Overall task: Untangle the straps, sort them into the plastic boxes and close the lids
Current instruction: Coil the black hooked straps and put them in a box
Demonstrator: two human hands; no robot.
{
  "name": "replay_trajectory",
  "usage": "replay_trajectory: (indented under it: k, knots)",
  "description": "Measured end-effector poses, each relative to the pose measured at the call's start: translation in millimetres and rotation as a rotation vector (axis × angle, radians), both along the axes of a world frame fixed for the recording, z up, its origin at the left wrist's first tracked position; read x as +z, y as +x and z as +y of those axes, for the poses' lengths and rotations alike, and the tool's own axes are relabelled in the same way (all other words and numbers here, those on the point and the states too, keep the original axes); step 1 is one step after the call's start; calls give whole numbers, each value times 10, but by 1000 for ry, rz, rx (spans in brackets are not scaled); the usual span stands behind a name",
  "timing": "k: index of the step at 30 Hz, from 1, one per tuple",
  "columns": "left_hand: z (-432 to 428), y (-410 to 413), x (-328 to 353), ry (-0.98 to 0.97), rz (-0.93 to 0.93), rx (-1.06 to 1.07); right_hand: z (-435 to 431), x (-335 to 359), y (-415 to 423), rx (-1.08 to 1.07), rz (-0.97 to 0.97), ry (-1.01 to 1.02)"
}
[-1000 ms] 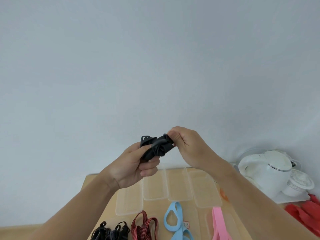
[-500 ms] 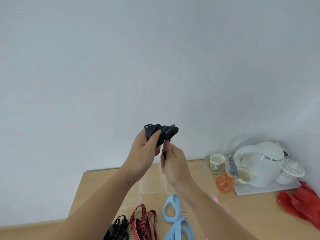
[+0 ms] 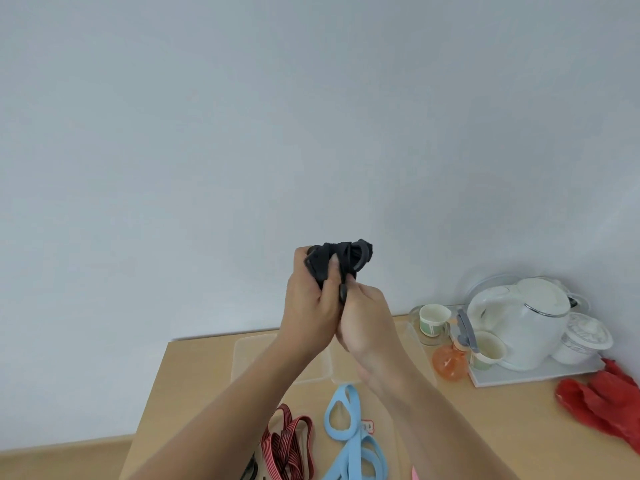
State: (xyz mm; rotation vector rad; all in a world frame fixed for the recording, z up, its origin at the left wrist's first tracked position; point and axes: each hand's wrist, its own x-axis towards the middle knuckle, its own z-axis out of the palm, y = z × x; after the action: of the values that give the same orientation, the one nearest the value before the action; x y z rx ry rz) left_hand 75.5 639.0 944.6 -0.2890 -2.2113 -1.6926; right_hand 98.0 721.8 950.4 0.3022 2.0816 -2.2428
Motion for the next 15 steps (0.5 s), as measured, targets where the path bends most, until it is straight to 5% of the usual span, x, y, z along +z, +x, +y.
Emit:
replay_trajectory:
  k: [15]
  knots:
    - [-247, -84, 134, 151, -156, -302, 75, 157, -121, 71, 117, 376]
